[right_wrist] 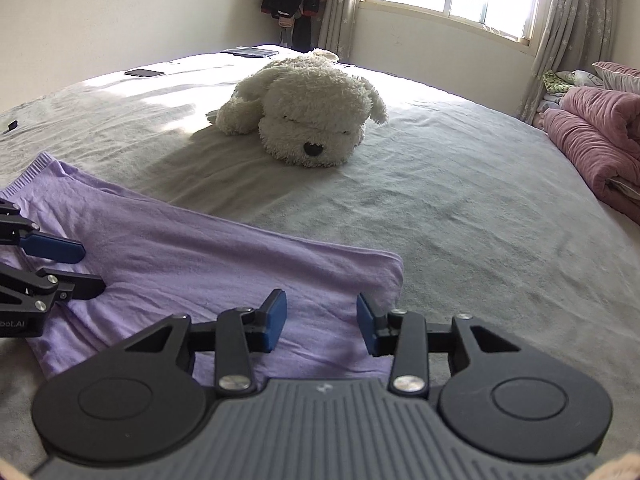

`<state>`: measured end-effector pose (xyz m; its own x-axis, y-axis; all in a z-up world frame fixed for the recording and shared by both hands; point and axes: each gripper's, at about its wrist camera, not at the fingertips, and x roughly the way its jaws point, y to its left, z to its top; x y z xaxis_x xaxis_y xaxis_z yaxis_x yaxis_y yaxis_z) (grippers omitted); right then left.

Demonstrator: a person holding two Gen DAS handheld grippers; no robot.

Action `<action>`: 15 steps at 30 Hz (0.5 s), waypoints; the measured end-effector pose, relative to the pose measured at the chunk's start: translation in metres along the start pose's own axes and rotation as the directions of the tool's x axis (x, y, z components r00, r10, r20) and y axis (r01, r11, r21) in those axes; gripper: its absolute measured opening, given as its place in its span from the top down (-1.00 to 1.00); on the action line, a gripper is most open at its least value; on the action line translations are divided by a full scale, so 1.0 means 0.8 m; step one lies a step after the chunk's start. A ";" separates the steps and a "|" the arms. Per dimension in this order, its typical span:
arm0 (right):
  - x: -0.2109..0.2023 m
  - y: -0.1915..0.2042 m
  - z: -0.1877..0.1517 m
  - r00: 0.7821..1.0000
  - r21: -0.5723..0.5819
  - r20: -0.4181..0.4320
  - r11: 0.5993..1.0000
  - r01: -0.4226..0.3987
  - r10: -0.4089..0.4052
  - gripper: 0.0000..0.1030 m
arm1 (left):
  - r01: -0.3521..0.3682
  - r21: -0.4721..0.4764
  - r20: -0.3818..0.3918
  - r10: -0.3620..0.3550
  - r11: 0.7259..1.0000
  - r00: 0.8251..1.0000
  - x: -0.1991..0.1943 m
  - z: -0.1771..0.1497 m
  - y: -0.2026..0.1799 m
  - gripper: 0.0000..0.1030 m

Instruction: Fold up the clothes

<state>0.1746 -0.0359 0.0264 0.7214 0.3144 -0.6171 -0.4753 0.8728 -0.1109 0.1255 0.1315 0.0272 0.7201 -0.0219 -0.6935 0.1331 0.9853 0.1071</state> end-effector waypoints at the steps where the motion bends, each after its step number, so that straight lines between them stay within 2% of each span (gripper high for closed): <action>1: 0.002 0.003 -0.002 1.000 -0.008 -0.010 1.000 -0.010 0.010 0.21 | 0.000 0.001 0.000 0.000 1.000 1.000 0.000 0.000 0.000 0.29; 8: 0.004 0.002 -0.004 0.999 -0.007 -0.024 1.000 -0.029 0.029 0.14 | -0.001 0.005 0.000 0.001 1.000 1.000 0.000 0.001 0.000 0.29; 11: 0.004 -0.002 -0.004 1.000 0.000 -0.025 1.000 -0.013 0.013 0.00 | 0.001 0.005 0.000 -0.001 1.000 1.000 0.000 0.001 0.001 0.29; 15: 0.005 -0.011 -0.006 1.000 0.022 -0.028 1.000 0.011 -0.011 -0.06 | 0.000 0.011 0.001 0.000 1.000 1.000 0.001 0.001 0.001 0.28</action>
<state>0.1792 -0.0439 0.0214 0.7121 0.2944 -0.6374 -0.4561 0.8842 -0.1011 0.1264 0.1318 0.0273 0.7209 -0.0222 -0.6927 0.1405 0.9834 0.1147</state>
